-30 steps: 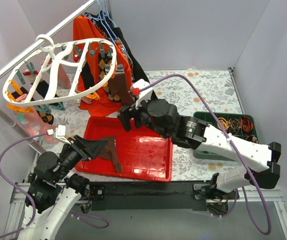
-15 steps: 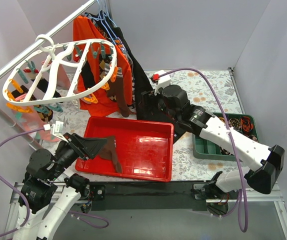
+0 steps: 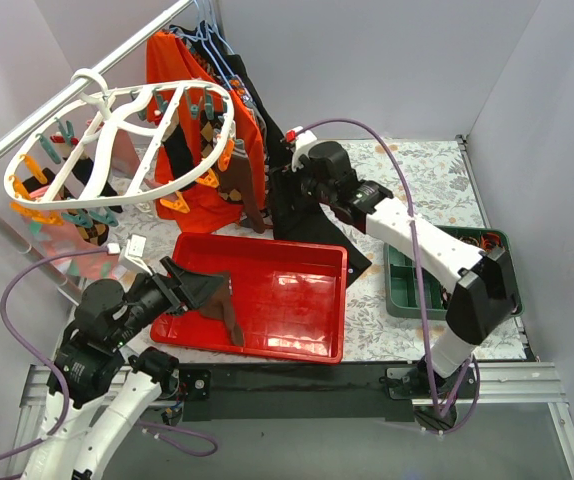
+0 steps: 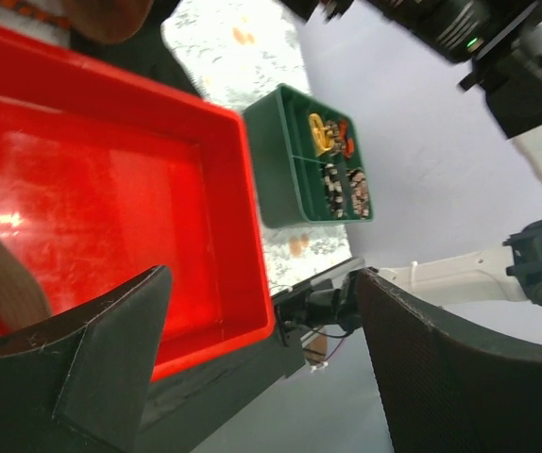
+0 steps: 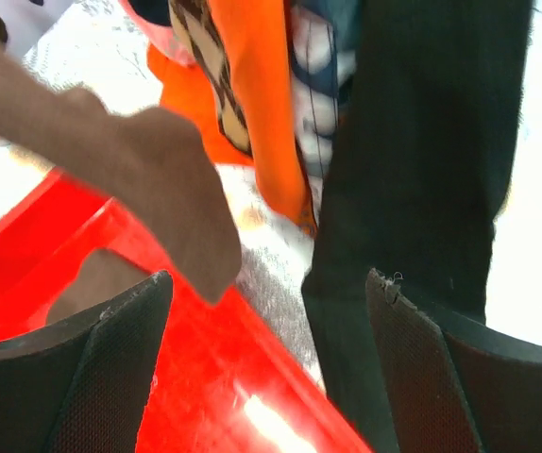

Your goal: Remove the socks clipped to the hanger

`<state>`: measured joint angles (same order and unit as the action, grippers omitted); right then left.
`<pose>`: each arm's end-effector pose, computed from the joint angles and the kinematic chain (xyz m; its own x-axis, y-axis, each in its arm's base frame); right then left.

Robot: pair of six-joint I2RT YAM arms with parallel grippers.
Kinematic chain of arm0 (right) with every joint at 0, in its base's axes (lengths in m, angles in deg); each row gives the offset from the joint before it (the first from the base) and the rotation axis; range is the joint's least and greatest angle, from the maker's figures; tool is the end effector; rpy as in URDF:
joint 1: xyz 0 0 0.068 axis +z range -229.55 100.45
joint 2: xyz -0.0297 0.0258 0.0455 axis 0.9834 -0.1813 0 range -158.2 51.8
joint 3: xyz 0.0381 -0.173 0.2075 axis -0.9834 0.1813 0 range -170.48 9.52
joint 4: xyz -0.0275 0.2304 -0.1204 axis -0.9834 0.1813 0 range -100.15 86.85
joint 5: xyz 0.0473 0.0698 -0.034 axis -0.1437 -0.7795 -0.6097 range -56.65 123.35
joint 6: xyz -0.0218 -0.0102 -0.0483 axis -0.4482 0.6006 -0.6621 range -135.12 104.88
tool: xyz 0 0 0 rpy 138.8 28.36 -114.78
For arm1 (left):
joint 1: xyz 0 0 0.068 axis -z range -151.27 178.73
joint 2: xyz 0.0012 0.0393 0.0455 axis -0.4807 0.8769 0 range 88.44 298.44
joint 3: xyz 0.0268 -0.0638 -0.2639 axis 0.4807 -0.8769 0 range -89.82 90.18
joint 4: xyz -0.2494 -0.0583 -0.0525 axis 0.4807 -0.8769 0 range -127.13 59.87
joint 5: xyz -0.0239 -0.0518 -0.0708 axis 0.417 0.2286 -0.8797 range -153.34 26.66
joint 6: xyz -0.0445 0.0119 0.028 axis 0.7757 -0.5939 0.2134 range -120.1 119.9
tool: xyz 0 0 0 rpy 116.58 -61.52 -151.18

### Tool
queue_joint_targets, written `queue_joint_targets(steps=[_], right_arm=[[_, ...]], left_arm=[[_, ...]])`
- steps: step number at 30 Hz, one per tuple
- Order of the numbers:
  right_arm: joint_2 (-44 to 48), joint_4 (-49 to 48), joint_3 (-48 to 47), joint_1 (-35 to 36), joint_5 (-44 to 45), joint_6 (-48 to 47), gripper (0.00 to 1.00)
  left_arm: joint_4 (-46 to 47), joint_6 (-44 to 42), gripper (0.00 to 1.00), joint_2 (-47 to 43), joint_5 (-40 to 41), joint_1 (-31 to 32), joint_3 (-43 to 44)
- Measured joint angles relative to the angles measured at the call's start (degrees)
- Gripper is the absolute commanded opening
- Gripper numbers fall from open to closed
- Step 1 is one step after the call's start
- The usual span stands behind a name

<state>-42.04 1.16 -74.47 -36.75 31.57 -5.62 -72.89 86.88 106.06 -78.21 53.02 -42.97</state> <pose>0.2865 0.2669 0.3545 -0.3768 -0.1242 -0.9180 -0.6471 0.7444 0.1649 0.0493 -0.0324 0.3400 -0.6354 -0.7721 0.0086 -0.1799 0.1371 -0.9741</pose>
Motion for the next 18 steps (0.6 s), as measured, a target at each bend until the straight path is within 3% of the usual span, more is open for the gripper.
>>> queue_joint_targets(steps=[9, 18], right_arm=[[-11.19, -3.02, -12.22, -1.16, -9.33, -1.97, 0.86], [-9.90, -8.02, -8.48, -0.07, -14.67, -2.12, 0.85]], left_arm=[[-4.09, 0.26, 0.78, 0.46, 2.38, 0.00, 1.64], [-5.09, -1.11, 0.75, 1.05, 3.23, 0.00, 2.95]])
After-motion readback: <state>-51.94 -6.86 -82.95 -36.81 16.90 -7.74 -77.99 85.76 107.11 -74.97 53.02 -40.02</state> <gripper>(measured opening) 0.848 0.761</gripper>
